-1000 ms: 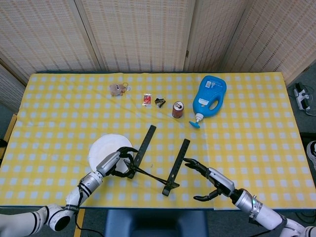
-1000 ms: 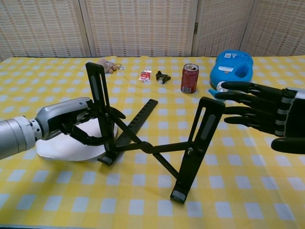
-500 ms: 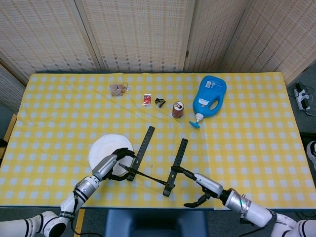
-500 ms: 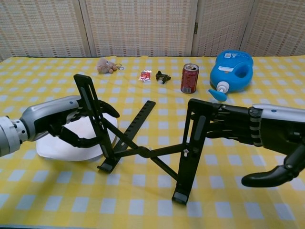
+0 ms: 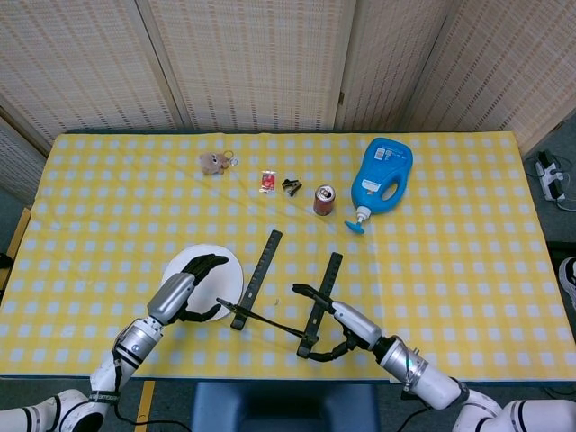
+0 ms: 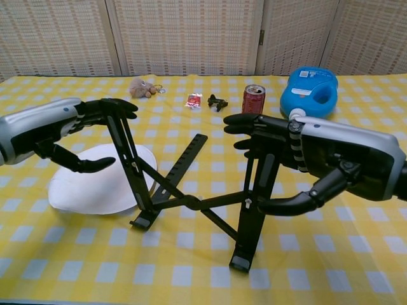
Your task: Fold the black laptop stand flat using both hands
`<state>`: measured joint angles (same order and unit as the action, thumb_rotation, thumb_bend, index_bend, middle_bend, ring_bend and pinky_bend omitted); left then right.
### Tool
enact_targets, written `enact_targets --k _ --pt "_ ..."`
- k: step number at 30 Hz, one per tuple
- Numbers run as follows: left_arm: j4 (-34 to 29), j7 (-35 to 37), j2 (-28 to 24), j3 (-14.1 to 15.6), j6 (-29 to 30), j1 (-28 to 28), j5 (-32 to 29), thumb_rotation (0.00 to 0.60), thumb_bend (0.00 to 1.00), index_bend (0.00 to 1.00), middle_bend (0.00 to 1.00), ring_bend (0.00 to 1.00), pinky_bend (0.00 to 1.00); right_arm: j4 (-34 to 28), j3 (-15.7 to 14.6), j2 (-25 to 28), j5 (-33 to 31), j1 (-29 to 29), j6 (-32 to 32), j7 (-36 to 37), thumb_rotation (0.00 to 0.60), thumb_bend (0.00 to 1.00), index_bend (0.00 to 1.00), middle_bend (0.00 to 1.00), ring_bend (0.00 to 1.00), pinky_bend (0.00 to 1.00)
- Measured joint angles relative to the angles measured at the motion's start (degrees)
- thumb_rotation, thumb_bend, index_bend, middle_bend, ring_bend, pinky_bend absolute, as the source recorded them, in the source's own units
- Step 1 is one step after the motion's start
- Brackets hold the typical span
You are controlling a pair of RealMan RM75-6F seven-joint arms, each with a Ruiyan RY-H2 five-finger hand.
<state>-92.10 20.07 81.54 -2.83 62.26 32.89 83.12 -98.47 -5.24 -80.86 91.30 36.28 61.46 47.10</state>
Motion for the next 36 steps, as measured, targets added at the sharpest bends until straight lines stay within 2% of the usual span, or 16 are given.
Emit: enact_targets --k 8,15,26,32,36 --pt "0.0 1.1 -0.8 0.1 0.1 -0.5 0.9 0.600 0.40 0.14 0.13 0.01 0.00 -0.4 4.3 -1.6 -7.3 -1.6 -1.1 -3.5 0.600 0.24 0.00 0.00 0.01 0.00" --pt "-0.3 0.7 -1.0 -0.2 0.2 -0.6 0.9 0.600 0.40 0.14 0.13 0.01 0.00 0.5 3.8 -0.9 -5.3 -2.7 -1.0 -3.4 0.600 0.24 0.00 0.00 0.01 0.00" --pt "-1.5 -1.0 -2.0 -0.7 1.4 -0.8 1.8 0.600 0.40 0.14 0.13 0.01 0.00 2.7 7.7 0.1 -14.9 -6.5 -0.7 -3.9 0.600 0.24 0.00 0.00 0.00 0.00" --pt "-2.0 -2.7 -3.3 -1.2 2.0 -0.7 2.3 0.600 0.40 0.14 0.13 0.01 0.00 4.1 9.1 1.5 -14.4 -10.0 4.8 -1.6 0.600 0.24 0.00 0.00 0.01 0.00" --pt "-0.7 -5.6 -3.3 -2.1 0.1 0.9 2.1 0.600 0.40 0.14 0.13 0.02 0.00 4.8 9.4 2.6 -10.9 -12.3 10.8 -2.9 0.600 0.24 0.00 0.00 0.06 0.00"
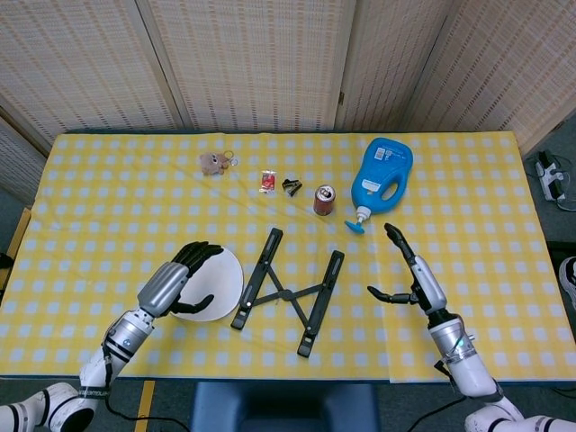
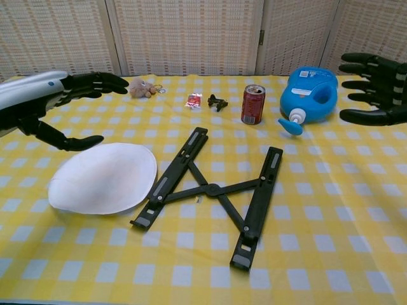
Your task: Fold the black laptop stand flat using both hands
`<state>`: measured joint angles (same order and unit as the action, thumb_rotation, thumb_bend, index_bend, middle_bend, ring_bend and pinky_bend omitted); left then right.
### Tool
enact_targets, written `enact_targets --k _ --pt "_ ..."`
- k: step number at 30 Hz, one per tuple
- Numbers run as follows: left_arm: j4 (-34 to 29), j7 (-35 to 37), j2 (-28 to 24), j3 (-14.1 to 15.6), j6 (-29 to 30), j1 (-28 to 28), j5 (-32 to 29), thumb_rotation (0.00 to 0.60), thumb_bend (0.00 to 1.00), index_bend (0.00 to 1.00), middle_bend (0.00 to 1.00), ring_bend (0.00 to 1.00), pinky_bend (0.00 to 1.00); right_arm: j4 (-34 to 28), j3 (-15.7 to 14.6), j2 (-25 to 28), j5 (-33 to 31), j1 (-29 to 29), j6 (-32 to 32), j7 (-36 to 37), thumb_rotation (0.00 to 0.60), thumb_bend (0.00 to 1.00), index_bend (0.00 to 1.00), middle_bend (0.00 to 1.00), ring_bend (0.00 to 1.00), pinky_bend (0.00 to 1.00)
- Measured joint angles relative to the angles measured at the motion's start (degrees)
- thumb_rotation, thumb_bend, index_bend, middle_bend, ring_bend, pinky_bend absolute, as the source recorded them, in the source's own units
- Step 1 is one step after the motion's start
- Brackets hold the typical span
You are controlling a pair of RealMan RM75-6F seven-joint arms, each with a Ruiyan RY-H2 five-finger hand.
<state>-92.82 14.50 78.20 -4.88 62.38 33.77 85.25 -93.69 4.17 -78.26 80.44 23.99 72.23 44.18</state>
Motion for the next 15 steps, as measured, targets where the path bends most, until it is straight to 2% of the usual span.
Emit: enact_targets --k 3,7,12,15 --pt "2.6 -3.0 0.8 -0.7 -2.6 2.2 -0.3 0.600 0.40 0.14 0.13 0.02 0.00 -0.1 -0.4 0.9 4.3 -0.7 2.4 -3.6 0.600 0.24 0.00 0.02 0.11 0.00" --pt "7.0 -8.3 2.6 -1.5 -5.1 4.9 -0.3 0.600 0.40 0.14 0.13 0.02 0.00 -0.7 -1.4 1.8 9.5 -1.1 4.2 -11.2 0.600 0.24 0.00 0.12 0.21 0.06" --pt "14.8 -14.9 6.2 -1.9 -7.4 8.4 0.4 0.600 0.27 0.13 0.13 0.02 0.00 -2.0 -3.0 3.0 14.2 -0.9 4.2 -22.5 0.600 0.24 0.01 0.22 0.27 0.11" --pt "19.3 -17.6 8.9 -2.1 -8.1 10.3 1.3 0.600 0.24 0.11 0.13 0.02 0.00 -2.7 -3.5 3.4 15.7 -0.6 3.4 -29.0 0.600 0.24 0.08 0.27 0.31 0.16"
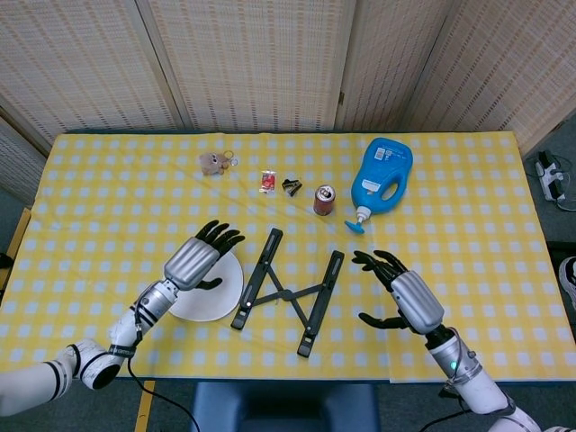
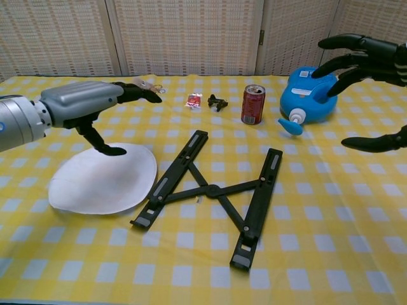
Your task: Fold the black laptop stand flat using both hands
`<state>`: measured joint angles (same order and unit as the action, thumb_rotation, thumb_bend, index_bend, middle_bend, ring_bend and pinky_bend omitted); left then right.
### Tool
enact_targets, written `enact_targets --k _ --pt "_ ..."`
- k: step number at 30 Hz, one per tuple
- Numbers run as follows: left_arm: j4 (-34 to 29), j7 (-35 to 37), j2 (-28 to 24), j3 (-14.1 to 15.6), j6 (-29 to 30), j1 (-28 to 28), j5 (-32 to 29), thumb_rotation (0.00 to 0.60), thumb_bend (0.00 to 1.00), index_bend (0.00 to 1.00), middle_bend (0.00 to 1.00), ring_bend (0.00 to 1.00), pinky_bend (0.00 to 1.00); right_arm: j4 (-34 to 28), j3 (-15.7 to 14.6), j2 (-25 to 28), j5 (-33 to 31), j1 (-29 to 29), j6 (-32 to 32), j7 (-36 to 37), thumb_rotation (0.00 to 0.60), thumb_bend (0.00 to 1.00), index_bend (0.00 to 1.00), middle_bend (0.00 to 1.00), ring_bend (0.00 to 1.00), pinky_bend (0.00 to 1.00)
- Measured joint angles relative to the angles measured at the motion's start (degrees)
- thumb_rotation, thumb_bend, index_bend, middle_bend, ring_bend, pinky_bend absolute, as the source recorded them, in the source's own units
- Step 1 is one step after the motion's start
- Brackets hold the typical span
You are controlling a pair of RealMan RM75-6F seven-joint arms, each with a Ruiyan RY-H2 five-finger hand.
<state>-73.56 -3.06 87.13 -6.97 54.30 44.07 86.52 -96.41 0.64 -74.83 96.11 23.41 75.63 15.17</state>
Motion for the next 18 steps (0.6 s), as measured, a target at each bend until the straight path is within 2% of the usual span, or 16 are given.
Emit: enact_targets --k 6,10,13,18 --pt "8.5 -2.5 5.9 -0.1 -0.2 3.2 1.9 0.600 0.20 0.08 0.11 0.02 0.00 -0.7 -0.4 -0.8 1.9 0.8 -1.8 -11.4 0.600 0.24 0.23 0.40 0.42 0.30" --pt "14.2 -2.0 9.9 -0.2 0.4 5.1 3.0 0.600 0.18 0.07 0.10 0.01 0.00 -0.2 -0.2 -2.7 2.2 1.2 -2.8 -16.2 0.600 0.24 0.32 0.49 0.51 0.40" --pt "18.2 -1.1 12.6 -0.3 0.2 6.7 3.5 0.600 0.17 0.06 0.10 0.01 0.00 0.6 0.0 -4.1 2.1 1.5 -3.5 -18.8 0.600 0.24 0.34 0.53 0.56 0.46" --pt "24.3 -0.6 16.5 -0.4 -1.3 9.2 3.4 0.600 0.17 0.06 0.10 0.00 0.00 1.6 -0.2 -6.1 1.6 2.0 -5.3 -23.0 0.600 0.24 0.35 0.54 0.57 0.48"
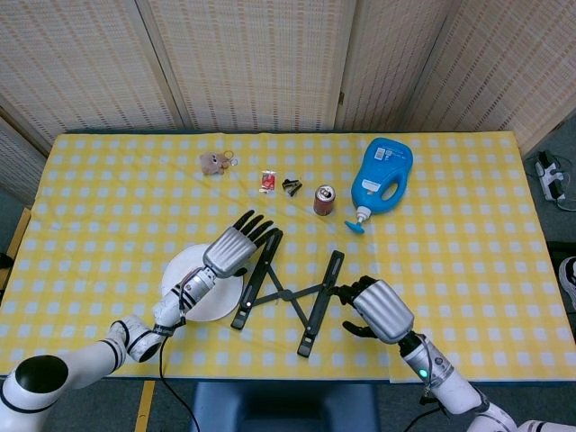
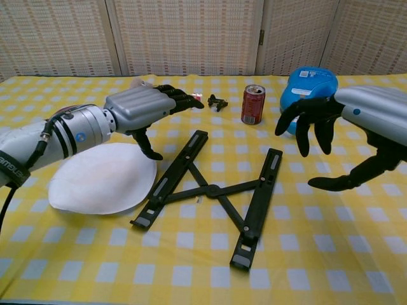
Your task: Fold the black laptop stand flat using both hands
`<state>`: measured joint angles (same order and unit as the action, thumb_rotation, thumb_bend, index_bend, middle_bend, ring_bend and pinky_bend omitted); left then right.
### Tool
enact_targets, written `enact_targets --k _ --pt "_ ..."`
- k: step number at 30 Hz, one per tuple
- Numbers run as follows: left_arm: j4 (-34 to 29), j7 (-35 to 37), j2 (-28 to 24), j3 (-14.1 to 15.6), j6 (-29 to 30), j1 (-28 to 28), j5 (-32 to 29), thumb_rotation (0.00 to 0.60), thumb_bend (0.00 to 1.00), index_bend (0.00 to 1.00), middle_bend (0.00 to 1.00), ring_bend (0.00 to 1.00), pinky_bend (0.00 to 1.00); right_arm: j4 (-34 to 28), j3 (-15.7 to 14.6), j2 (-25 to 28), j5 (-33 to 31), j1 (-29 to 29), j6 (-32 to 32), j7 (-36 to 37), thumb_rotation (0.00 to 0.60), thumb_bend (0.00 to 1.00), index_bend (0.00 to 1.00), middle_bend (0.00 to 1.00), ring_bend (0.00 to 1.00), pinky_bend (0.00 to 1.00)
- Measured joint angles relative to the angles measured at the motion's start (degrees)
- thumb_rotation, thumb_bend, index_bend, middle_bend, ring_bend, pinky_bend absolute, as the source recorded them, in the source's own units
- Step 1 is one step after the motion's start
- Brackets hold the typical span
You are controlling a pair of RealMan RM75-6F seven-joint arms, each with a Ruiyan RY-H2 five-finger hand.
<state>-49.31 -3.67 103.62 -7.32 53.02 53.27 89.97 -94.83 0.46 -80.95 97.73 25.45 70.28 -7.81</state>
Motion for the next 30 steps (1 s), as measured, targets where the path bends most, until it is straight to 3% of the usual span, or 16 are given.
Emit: enact_targets --k 16,30 --pt "13.2 2.4 7.2 0.8 -4.0 3.4 -2.1 0.600 0.17 0.05 0.10 0.00 0.00 5.1 0.3 -4.4 -3.4 1.0 -3.2 -4.8 0.600 0.24 0.35 0.56 0.59 0.49" --pt "11.8 6.4 7.5 1.3 -3.8 3.0 -3.5 0.600 0.17 0.05 0.10 0.00 0.00 13.2 0.5 -10.4 -4.9 2.4 -5.4 -8.4 0.600 0.24 0.35 0.57 0.61 0.50"
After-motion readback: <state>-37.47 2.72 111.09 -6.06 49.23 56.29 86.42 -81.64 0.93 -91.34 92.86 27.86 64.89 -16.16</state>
